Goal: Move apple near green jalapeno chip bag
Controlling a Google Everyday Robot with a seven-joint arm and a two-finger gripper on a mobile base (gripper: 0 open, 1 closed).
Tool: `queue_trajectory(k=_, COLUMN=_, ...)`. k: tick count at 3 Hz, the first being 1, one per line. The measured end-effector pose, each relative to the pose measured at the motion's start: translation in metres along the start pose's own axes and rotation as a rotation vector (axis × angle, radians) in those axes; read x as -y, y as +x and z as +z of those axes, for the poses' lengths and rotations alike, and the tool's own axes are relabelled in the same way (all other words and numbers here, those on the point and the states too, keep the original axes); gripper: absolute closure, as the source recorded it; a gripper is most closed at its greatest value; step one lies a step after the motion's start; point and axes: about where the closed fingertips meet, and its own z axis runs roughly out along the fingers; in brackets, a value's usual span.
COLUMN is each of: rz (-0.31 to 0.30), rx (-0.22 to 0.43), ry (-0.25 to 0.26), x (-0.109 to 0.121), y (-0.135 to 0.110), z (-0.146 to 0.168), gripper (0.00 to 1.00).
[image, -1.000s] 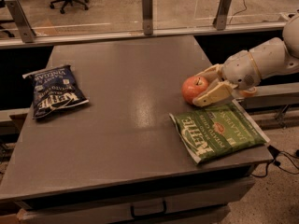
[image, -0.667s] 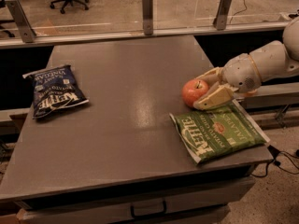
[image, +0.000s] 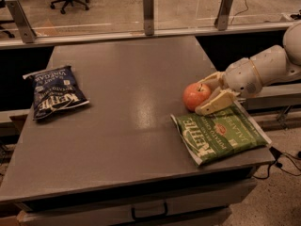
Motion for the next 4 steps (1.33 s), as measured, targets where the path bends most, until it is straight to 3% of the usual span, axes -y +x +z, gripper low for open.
queue_trajectory(k=1, rz=-0.011, rx=-0.003, ry=0.019, x=0.004, y=-0.005, z=-0.01, gripper=0.0)
queue_trajectory(k=2, rz=-0.048, rx=-0.01, ry=0.08, x=0.02, y=-0.025, z=-0.041, gripper=0.0)
queue_trajectory(k=3, rz=-0.115, rx=-0.017, ry=0.193, x=0.038, y=-0.068, z=-0.102, gripper=0.0)
queue_trajectory(k=4, rz=-0.227, rx=-0.015, ry=0.383, x=0.047, y=-0.128, z=-0.178, gripper=0.0)
